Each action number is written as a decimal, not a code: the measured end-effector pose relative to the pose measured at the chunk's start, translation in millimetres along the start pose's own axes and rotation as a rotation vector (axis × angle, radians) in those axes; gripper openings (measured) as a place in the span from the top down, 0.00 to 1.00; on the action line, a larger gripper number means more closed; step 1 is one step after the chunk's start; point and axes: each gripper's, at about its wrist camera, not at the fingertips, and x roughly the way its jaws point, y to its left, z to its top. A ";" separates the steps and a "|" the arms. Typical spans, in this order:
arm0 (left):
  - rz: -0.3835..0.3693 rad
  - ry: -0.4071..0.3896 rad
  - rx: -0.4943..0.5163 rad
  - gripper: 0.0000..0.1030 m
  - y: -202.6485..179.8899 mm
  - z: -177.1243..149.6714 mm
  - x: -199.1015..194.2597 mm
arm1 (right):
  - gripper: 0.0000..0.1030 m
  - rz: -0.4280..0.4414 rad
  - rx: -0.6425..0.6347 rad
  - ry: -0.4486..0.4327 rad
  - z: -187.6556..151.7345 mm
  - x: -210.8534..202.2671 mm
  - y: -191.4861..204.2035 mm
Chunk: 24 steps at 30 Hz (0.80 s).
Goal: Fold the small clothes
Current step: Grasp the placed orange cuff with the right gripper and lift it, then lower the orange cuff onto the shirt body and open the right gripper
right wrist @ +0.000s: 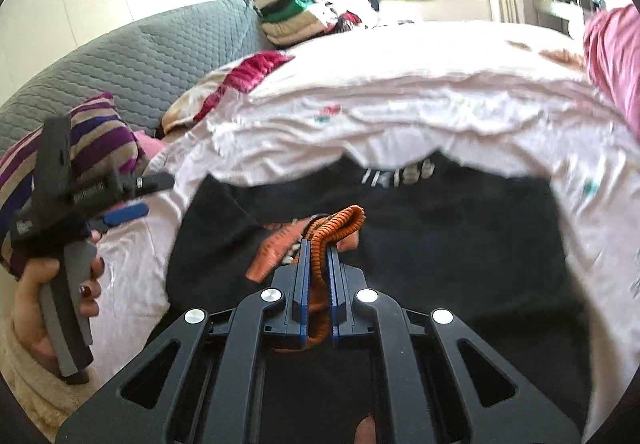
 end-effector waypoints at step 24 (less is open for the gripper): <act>0.021 0.065 0.127 0.65 -34.1 -14.2 51.2 | 0.94 -0.224 0.005 -0.060 16.6 -7.2 -103.2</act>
